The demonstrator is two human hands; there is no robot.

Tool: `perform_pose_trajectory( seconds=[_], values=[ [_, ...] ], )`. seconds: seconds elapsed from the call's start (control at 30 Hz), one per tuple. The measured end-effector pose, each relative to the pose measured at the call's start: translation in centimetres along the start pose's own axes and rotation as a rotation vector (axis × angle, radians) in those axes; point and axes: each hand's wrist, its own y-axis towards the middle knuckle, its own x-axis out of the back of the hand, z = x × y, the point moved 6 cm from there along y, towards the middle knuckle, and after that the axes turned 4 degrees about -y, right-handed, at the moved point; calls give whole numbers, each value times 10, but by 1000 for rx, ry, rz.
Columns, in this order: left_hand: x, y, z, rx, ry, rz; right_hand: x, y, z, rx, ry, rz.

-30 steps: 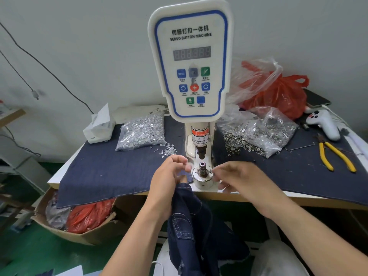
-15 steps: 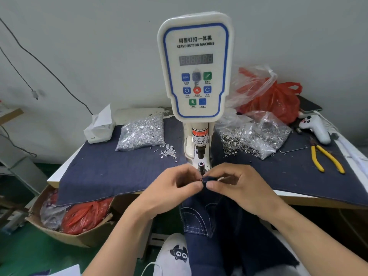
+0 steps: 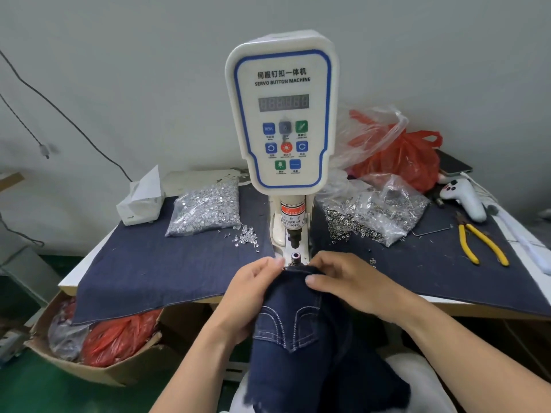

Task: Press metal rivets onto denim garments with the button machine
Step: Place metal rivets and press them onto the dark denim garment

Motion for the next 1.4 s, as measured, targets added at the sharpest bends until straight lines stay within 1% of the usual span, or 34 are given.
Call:
perform_pose_trajectory(
  seconds=[0.07,0.17,0.27,0.37,0.5,0.6,1.13,1.4],
  values=[
    [7,8,1,-54,159,-85,8,7,-6,-44,4,-88],
    [14,20,2,-128,286,-173,18,17,-16,-122,-72,-190],
    [20,28,9,-124,312,-228,18,24,-22,-160,-86,-252],
    [24,33,16,-95,290,-259,19,28,-31,-207,-15,-299],
    [24,36,17,-83,273,-285,16,30,-35,-229,117,-299],
    [23,35,17,-82,261,-287,15,31,-39,-233,167,-286],
    [23,35,19,-48,251,-262,15,29,-42,-224,215,-306],
    [26,37,20,-66,262,-273,15,29,-41,-219,210,-315]
  ],
)
